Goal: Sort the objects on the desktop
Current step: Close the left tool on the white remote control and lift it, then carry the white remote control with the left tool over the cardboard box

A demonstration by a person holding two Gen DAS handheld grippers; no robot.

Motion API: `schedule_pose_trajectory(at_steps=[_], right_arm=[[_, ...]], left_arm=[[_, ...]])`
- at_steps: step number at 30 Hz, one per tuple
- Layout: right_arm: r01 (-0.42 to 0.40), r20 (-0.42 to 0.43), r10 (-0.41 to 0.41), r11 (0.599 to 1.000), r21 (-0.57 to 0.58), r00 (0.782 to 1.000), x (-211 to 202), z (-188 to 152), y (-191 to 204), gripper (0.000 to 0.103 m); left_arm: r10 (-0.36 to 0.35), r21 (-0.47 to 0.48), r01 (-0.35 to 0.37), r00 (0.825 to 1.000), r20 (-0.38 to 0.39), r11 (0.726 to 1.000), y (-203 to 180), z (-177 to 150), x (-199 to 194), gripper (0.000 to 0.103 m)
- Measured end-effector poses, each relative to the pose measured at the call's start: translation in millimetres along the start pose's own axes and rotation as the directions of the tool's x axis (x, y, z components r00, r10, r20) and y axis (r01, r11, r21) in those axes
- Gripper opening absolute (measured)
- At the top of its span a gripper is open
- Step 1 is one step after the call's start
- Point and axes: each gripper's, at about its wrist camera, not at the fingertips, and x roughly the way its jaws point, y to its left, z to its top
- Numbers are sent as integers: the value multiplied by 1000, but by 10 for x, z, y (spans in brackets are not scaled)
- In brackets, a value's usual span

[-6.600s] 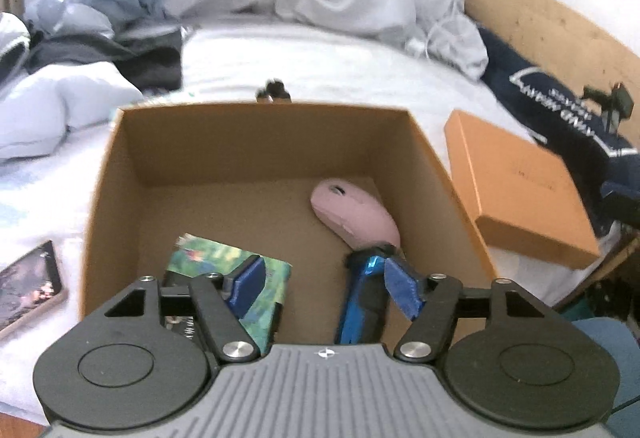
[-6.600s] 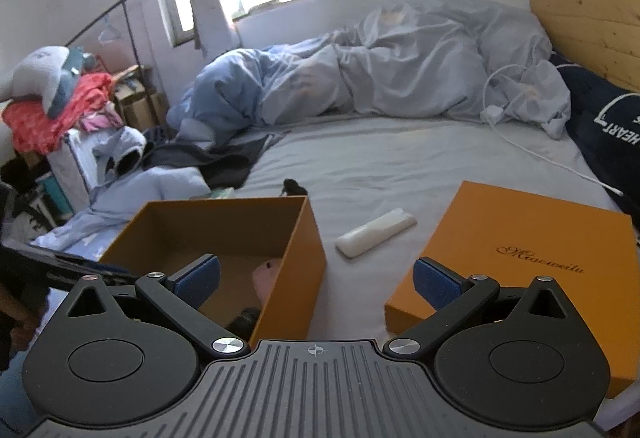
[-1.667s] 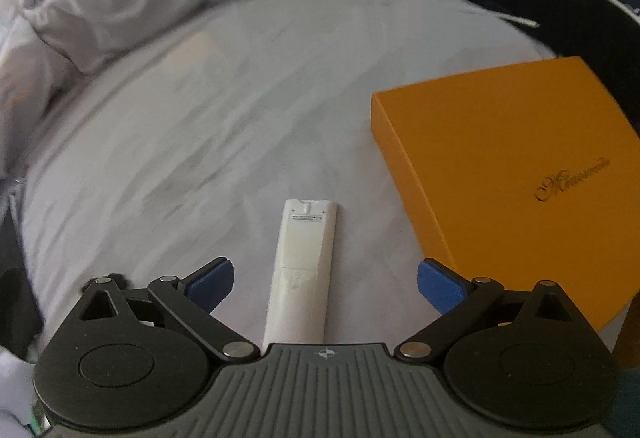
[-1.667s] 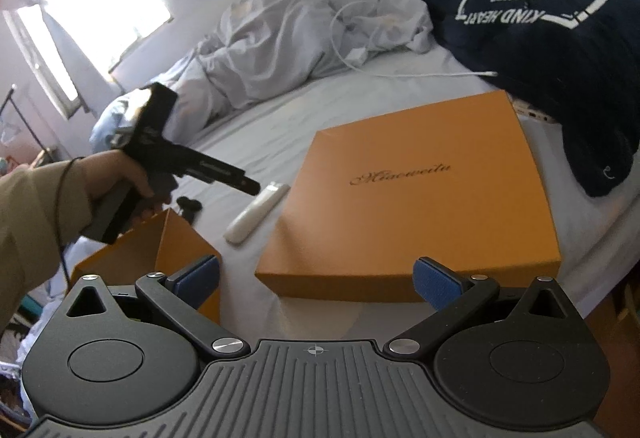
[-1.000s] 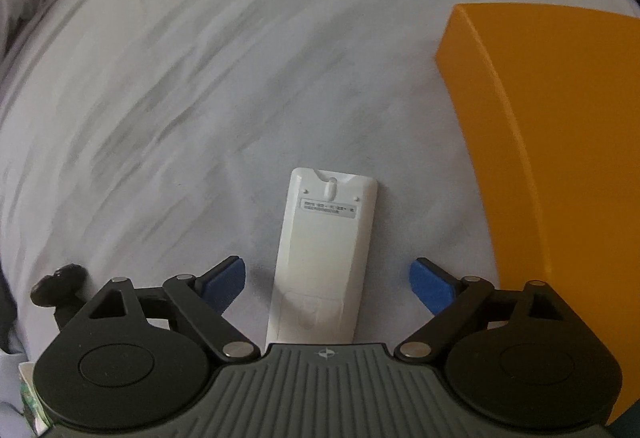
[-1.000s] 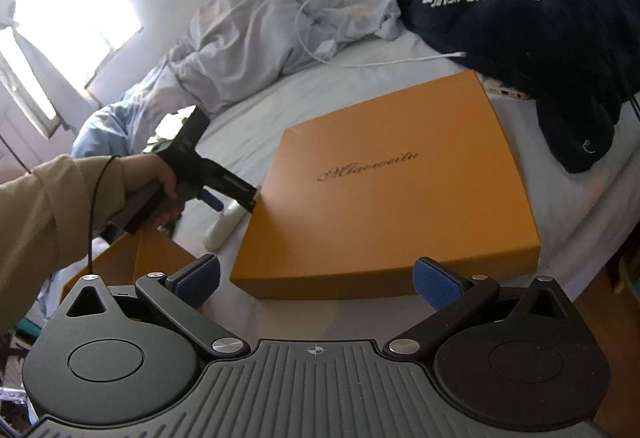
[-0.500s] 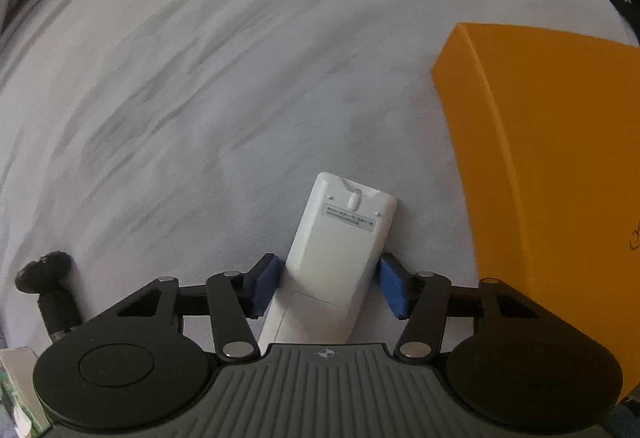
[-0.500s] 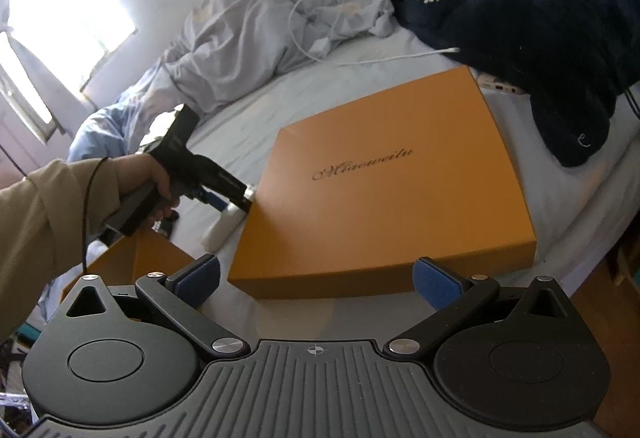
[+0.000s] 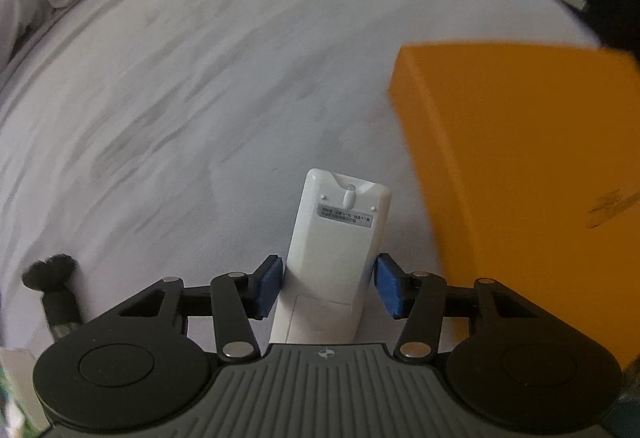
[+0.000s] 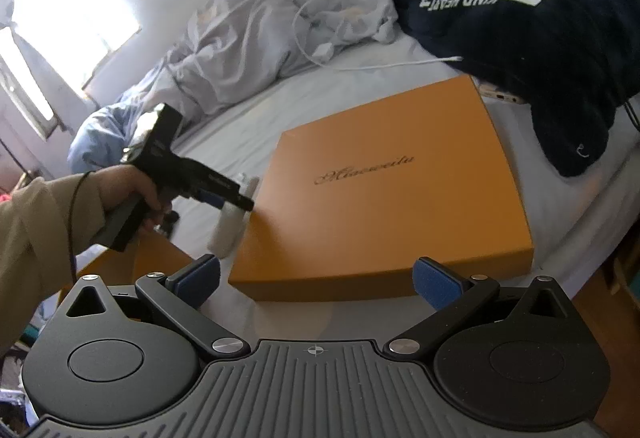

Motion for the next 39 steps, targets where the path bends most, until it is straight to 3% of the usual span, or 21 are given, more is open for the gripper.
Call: schedule_pose_trajectory(at_steps=[6,11,24,27,28,35,39], right_arm=[[0,3,0,1000,-29,1000,-25,-15,64,103],[-2,7,2,999,-46,1000,-42,-26,108,103],[-5,9,6,997,-75,1000,-66,-34,175,103],[-4,9,5,997,-78,1000,-65,-33,179,103],[-3,9,4,997,-80,1000,-64,-33,183,103],[-2,9,3,995,-103,1000,-63,-41,228,103],[-2,11,3,994,-113,1000,-67,-39,247,103]], left_arm=[[-23,-33,26,995,94,999,-15,-351,-209,51],[-36,-55,45,985,168,997,119,-313,-399,50],[-68,-134,119,940,335,984,244,-148,-253,45],[-78,-157,145,926,368,977,262,-155,-301,37],[-79,-160,149,922,378,976,263,-164,-325,18],[-41,-191,115,934,354,975,288,-233,-284,17],[-60,-226,155,924,378,962,327,-287,-318,17]])
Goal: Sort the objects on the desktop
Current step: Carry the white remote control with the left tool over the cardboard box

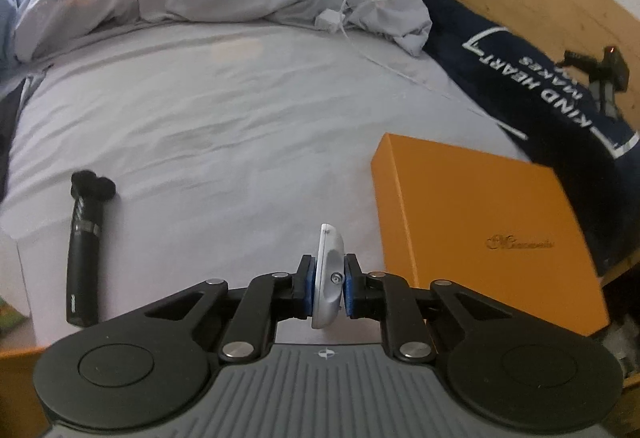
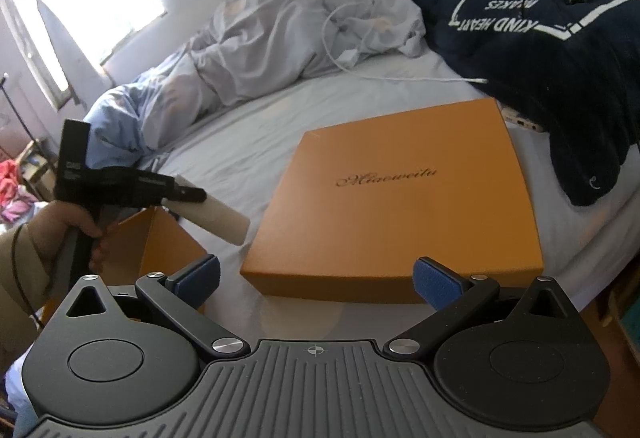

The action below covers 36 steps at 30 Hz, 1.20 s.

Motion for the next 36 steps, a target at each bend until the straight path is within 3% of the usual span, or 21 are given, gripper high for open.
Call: schedule_pose_trajectory(at_steps=[8,22,28,36], right_arm=[[-16,1,16,1000,-20,1000,-19,-13,61,103],[-53,9,54,996,-66,998,-116,-42,210,103],[-64,7,65,994,-92,998,-140,-54,283,103],[-65,1,66,991,-120,998,-143,-78,358,103]], left_arm=[[-25,-8,26,995,99,1000,-47,43,-490,17],[-29,-61,47,965,261,997,54,-167,-1524,17],[13,-102,14,964,264,995,217,-394,-1688,17],[43,-164,-12,981,191,986,405,-876,-1664,17]])
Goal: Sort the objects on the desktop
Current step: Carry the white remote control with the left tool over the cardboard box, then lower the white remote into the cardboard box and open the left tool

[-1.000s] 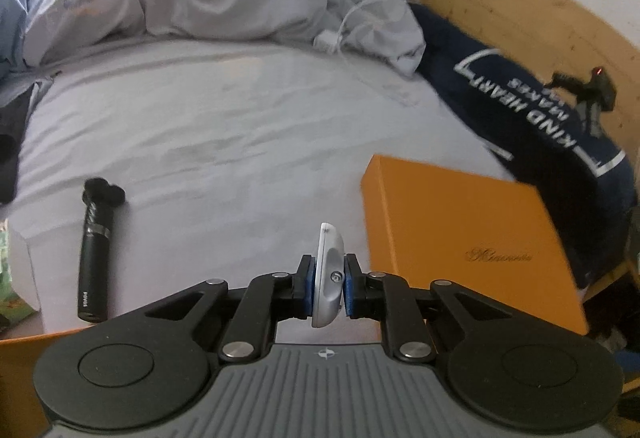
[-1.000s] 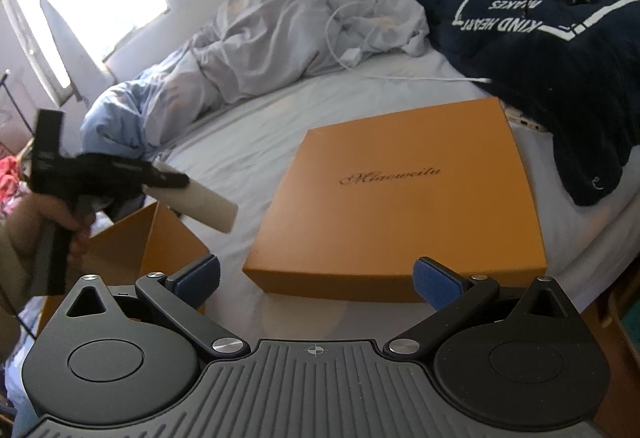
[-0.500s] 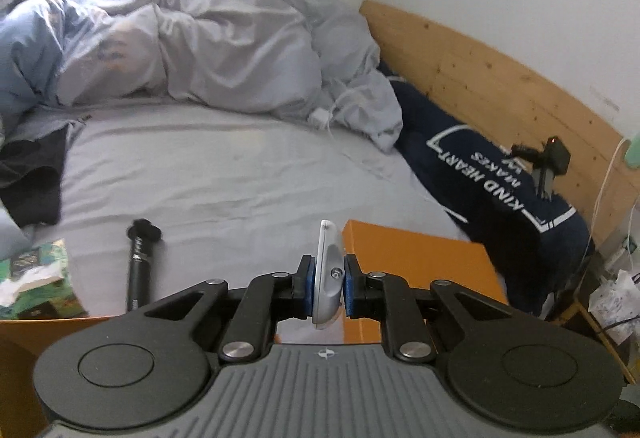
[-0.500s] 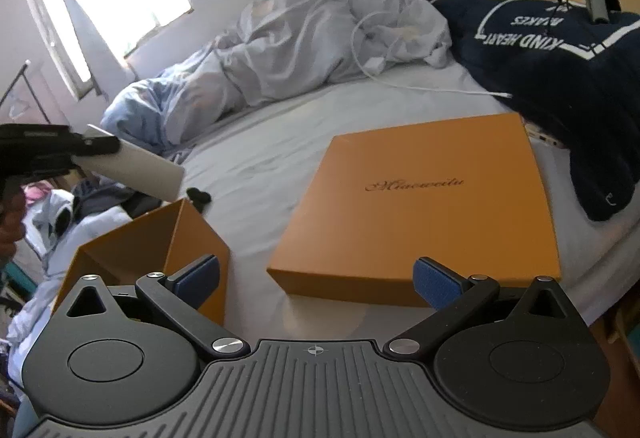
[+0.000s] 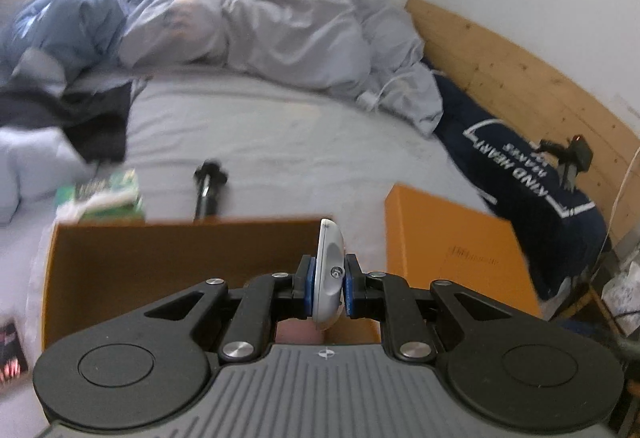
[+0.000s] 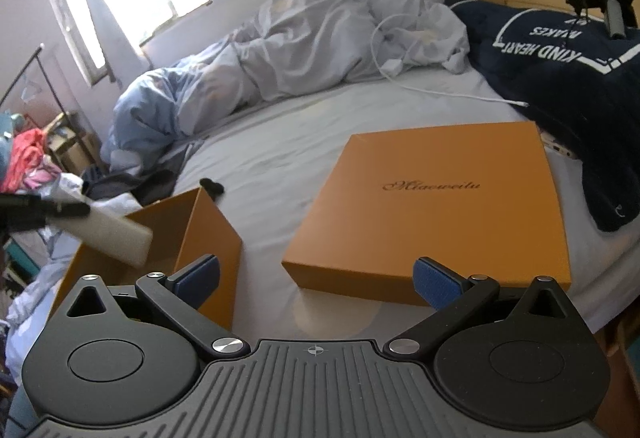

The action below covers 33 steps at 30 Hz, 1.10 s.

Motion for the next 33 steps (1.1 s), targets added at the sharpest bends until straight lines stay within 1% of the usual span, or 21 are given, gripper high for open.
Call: schedule_pose_trajectory(at_steps=[8,13,20,23,26,29,33], right_arm=[[-1,-9,0,999,-41,1000,7,-23,94,103],[-3,-16,1,998,-69,1000,5,-52,171,103],[-6,-23,4,995,-96,1000,8,-67,251,103],[-6,-24,4,995,-102,1000,1,-74,270,103],[-8,-26,5,994,-107,1000,1,-76,290,103],[-11,-28,8,994,-112,1000,0,-73,304,103],[-11,-32,7,993,-121,999,1,-75,320,103]], left_arm=[[17,-58,-22,996,-90,998,230,-477,-1,17],[48,-64,-56,992,-117,996,316,-703,-11,17],[66,-71,-74,993,-102,995,367,-787,-124,17],[88,-70,-95,990,-107,993,413,-823,-168,17],[99,-65,-108,987,-129,992,460,-876,-176,17],[96,-83,-109,984,-150,991,523,-926,-168,18],[59,-150,-86,983,-175,985,639,-997,-126,20]])
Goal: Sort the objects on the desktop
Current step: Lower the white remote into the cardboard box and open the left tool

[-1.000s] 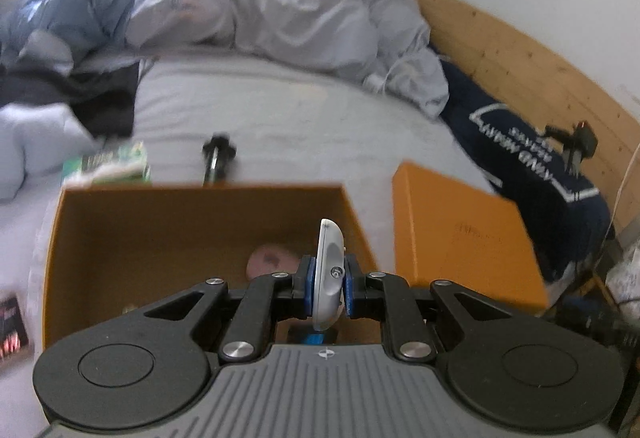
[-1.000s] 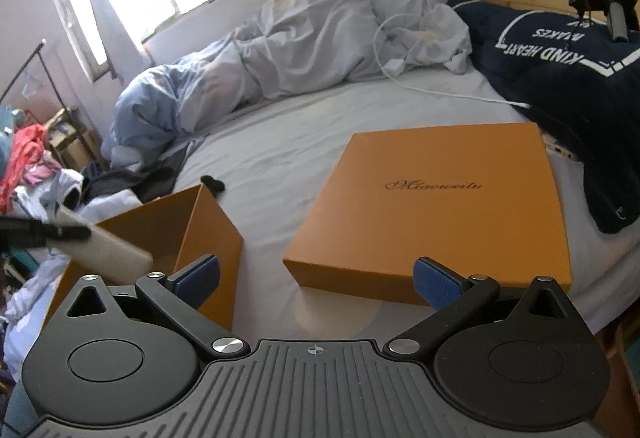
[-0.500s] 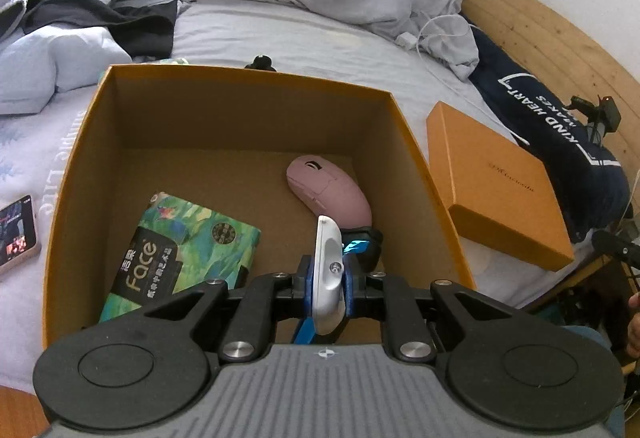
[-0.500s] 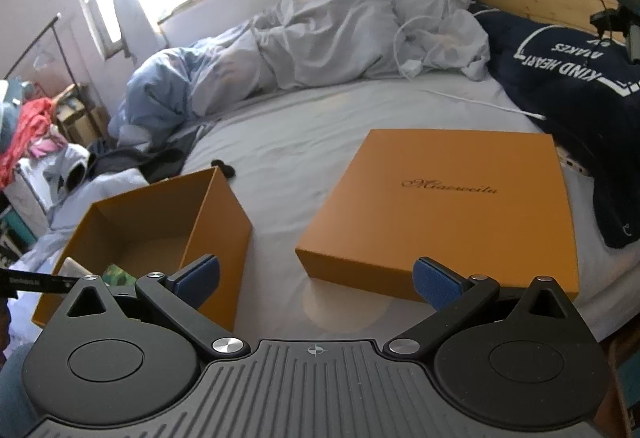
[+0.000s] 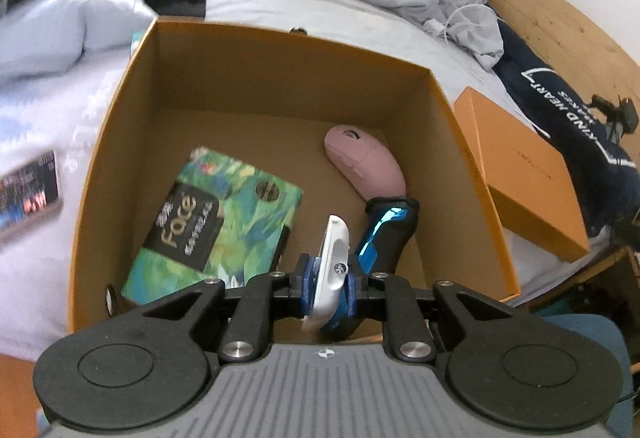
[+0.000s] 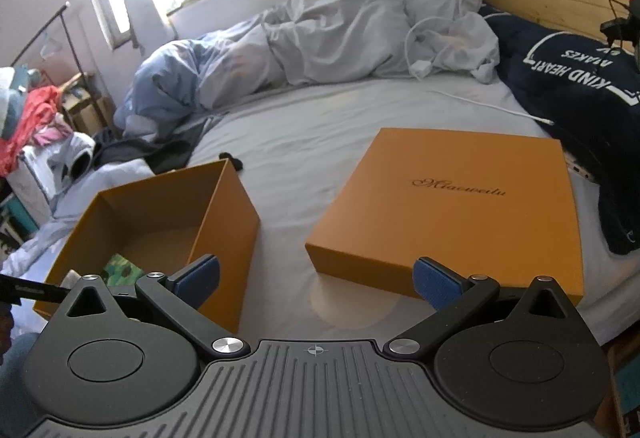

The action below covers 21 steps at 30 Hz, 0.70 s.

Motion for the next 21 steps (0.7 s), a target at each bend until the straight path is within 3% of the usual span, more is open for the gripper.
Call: schedule_pose_trajectory(at_steps=[4,8,17,19,21], right_arm=[[-1,-3,1,1000,-2,1000,-9,-4,8,103],[-2,-6,2,1000,-3,1000,-8,-2,13,103],[-12,-7,12,1000,-12,1000,-6,-6,66,103],[-17,-4,17,1000,-20,1000,-13,-9,93,103],[-20,-2,20,999,-28,1000,-20,-12,122,103]], left_arm=[[-44,-72,42,999,-26,997,147,-80,79,19],[-8,-56,6,1000,-19,998,171,-96,73,18],[58,-53,-59,998,-6,997,218,-81,-15,45],[68,-51,-68,998,-1,996,221,-73,-40,57],[74,-48,-73,997,8,996,211,-53,-63,63]])
